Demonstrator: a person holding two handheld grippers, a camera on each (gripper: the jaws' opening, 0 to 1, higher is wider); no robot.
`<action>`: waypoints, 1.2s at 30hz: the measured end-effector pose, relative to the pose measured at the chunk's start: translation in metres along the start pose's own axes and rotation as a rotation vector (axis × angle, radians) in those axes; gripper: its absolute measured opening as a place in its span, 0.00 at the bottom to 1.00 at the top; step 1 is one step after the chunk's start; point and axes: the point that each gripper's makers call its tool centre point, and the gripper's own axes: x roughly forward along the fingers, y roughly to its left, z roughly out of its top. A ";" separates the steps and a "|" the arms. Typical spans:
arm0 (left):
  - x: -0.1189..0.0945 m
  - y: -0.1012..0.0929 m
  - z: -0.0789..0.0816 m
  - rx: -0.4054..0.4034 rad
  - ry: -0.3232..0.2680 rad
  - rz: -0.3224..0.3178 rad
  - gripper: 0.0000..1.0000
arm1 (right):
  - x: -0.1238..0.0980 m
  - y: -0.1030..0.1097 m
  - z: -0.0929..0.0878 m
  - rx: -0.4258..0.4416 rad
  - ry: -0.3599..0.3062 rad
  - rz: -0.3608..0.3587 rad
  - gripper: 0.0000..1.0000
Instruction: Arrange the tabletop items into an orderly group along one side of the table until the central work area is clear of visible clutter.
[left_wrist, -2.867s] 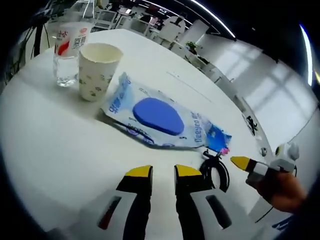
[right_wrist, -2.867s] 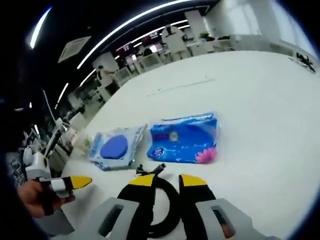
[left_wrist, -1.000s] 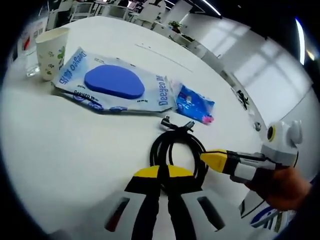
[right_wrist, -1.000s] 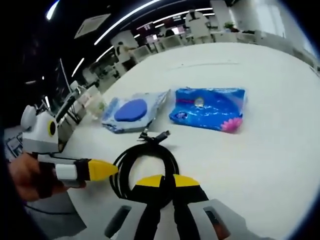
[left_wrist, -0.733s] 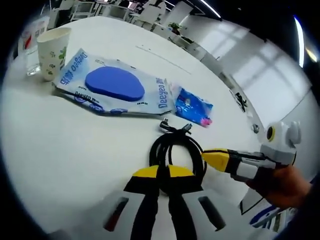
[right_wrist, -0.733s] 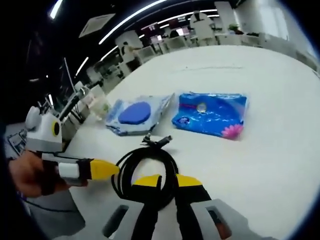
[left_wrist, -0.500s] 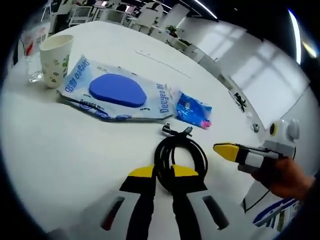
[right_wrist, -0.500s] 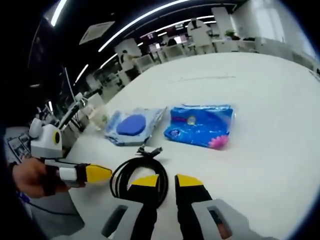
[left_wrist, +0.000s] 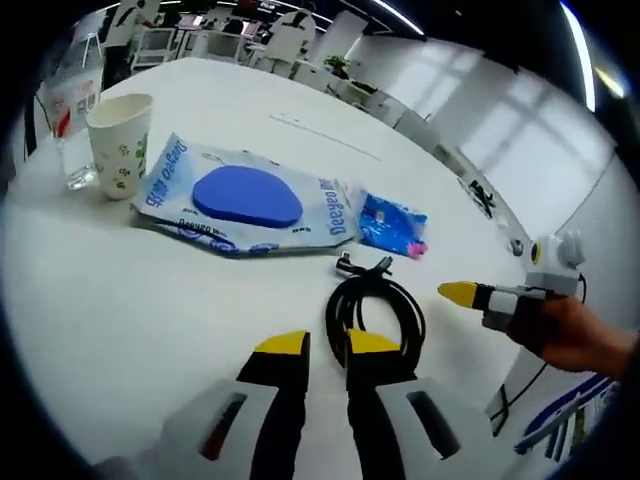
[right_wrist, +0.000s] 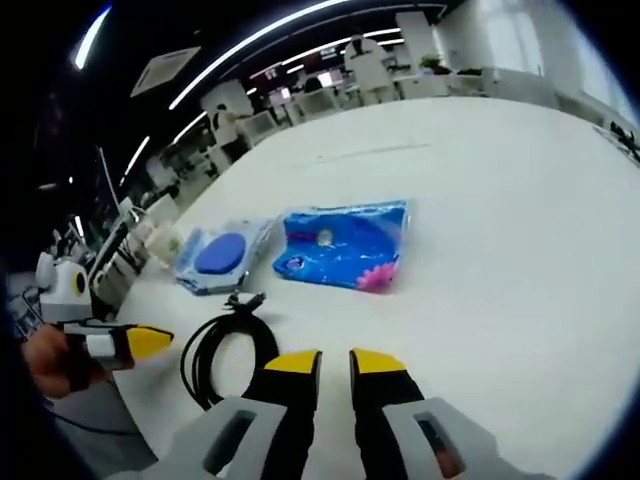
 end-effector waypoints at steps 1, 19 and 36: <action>0.001 0.004 0.001 0.007 -0.003 0.004 0.11 | 0.000 -0.002 0.001 0.000 -0.001 -0.004 0.10; -0.035 0.051 0.000 0.015 -0.042 0.089 0.15 | 0.010 -0.015 0.024 0.005 -0.022 -0.062 0.17; -0.067 0.075 -0.011 0.074 -0.052 0.148 0.20 | 0.022 -0.039 0.033 0.056 -0.018 -0.113 0.27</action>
